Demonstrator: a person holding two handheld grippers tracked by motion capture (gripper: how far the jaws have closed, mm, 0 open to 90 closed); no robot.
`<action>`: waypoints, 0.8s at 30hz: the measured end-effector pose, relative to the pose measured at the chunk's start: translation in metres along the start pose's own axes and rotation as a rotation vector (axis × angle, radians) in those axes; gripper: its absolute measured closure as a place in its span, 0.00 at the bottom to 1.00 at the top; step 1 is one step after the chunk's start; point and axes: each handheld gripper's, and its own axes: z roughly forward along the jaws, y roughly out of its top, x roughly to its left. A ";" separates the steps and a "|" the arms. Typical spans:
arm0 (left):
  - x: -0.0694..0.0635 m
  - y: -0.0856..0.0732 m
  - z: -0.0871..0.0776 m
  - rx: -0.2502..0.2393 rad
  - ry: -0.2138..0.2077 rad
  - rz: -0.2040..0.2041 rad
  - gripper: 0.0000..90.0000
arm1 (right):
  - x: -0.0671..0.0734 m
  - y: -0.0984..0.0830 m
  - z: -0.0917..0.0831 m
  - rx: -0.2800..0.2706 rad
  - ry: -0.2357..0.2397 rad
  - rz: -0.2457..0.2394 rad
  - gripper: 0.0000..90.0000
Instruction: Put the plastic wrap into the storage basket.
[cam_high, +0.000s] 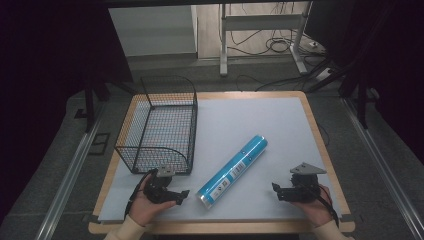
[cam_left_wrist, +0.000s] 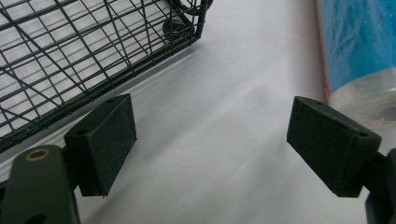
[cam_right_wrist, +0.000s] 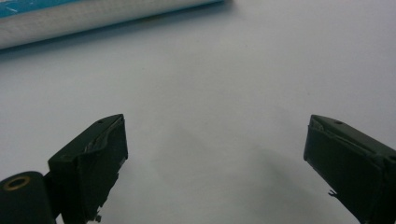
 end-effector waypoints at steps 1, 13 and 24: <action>0.000 0.000 0.000 0.000 0.001 -0.002 0.17 | 0.000 0.000 0.000 0.001 0.003 -0.001 0.07; -0.002 0.003 -0.006 -0.001 -0.007 0.011 0.18 | 0.000 0.001 -0.005 -0.011 0.000 -0.008 0.08; -0.008 0.010 -0.014 -0.006 -0.028 0.014 0.19 | 0.000 0.001 -0.006 -0.017 0.006 -0.015 0.08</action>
